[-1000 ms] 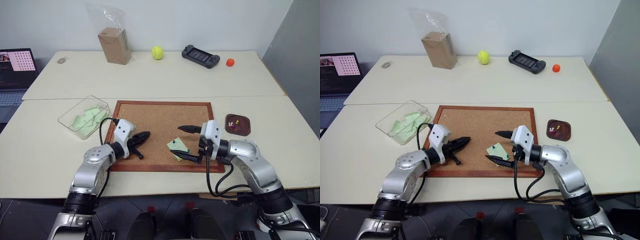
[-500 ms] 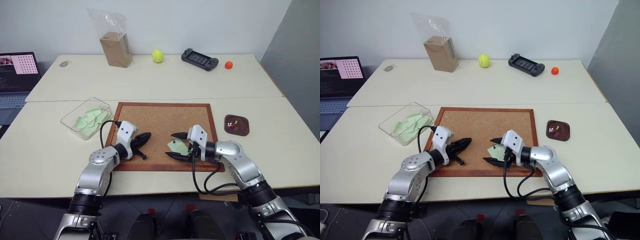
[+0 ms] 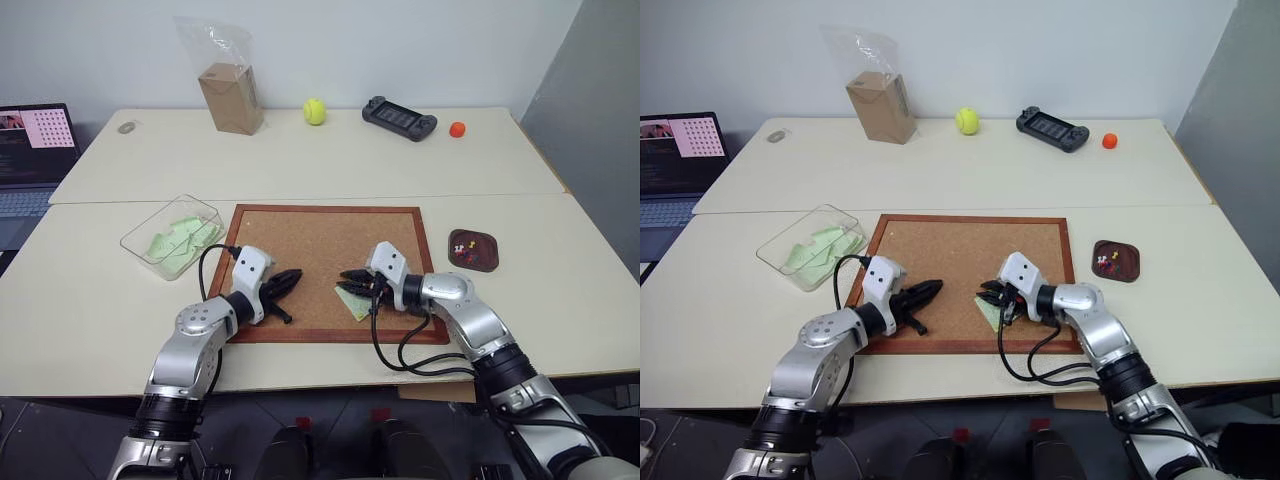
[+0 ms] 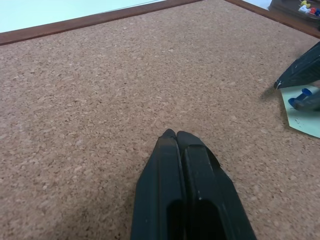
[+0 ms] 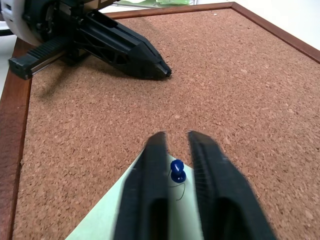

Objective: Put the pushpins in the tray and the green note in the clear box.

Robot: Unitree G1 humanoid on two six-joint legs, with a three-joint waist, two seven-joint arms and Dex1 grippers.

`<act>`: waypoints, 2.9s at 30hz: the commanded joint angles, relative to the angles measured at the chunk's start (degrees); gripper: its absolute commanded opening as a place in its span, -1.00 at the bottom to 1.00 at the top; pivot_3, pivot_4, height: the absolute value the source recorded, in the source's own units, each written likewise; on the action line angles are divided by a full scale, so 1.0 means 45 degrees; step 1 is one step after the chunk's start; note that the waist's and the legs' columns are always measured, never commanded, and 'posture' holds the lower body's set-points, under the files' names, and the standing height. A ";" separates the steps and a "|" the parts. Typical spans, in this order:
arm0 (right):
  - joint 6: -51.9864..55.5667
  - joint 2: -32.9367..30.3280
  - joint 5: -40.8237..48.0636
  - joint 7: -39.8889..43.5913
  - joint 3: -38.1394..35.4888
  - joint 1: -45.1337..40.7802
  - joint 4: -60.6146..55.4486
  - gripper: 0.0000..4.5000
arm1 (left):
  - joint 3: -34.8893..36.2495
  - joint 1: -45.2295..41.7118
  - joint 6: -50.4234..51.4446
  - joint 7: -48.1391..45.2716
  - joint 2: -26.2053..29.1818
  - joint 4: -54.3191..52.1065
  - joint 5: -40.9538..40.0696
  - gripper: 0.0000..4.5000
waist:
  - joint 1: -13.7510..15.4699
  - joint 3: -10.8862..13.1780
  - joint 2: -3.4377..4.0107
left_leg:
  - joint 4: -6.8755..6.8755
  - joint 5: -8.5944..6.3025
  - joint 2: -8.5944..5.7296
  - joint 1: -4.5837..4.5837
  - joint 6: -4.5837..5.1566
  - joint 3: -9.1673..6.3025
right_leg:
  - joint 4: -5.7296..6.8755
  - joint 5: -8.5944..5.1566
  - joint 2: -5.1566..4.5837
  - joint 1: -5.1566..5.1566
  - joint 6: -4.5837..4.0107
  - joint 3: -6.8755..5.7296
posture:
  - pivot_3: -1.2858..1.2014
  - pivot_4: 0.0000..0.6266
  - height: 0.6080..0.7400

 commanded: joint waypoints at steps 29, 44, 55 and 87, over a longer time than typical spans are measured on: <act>0.0715 -0.0597 0.2052 0.0165 -0.2517 -0.0149 -0.2269 -0.99 | -0.0174 0.0302 0.0686 0.0435 0.0045 0.0239 0.0158 -1.00 | 0.0005 0.0009 0.0007 | -0.0004 0.0000 0.0004 -0.0009 0.0000 -0.0007 | -0.0006 0.0000 -0.0009 -0.0005 0.0000 -0.0001 | 0.03 -0.52 1.00; 0.3260 -0.3140 0.0823 -0.5363 -0.6193 -0.2359 0.2667 -0.99 | -0.0187 0.0211 0.0581 0.0346 0.0112 0.0314 0.0178 -1.00 | 0.0009 0.0013 0.0013 | -0.0123 0.0005 -0.0012 0.0023 0.0004 0.0034 | -0.0029 -0.0002 -0.0015 -0.0015 -0.0003 0.0033 | 0.03 -0.52 1.00; 0.5261 -0.3067 0.1509 -0.5311 -0.6601 -0.1845 0.2683 -0.99 | -0.0190 -0.0101 0.0488 0.0060 0.0344 0.0660 0.0233 -1.00 | -0.0018 0.0013 0.0029 | -0.0149 0.0017 -0.0008 0.0042 0.0019 0.0048 | -0.0025 -0.0003 0.0008 -0.0012 -0.0005 0.0048 | 0.03 -0.52 1.00; 0.6293 -0.3160 0.2057 -0.5654 -0.6848 -0.0271 -0.0038 -0.11 | -0.0264 -0.0195 0.0377 -0.0149 0.0400 0.0765 0.0301 -1.00 | -0.0002 0.0016 0.0032 | -0.0160 0.0018 -0.0007 0.0039 0.0019 0.0047 | -0.0038 -0.0006 0.0007 -0.0014 -0.0001 0.0048 | 0.03 -0.52 1.00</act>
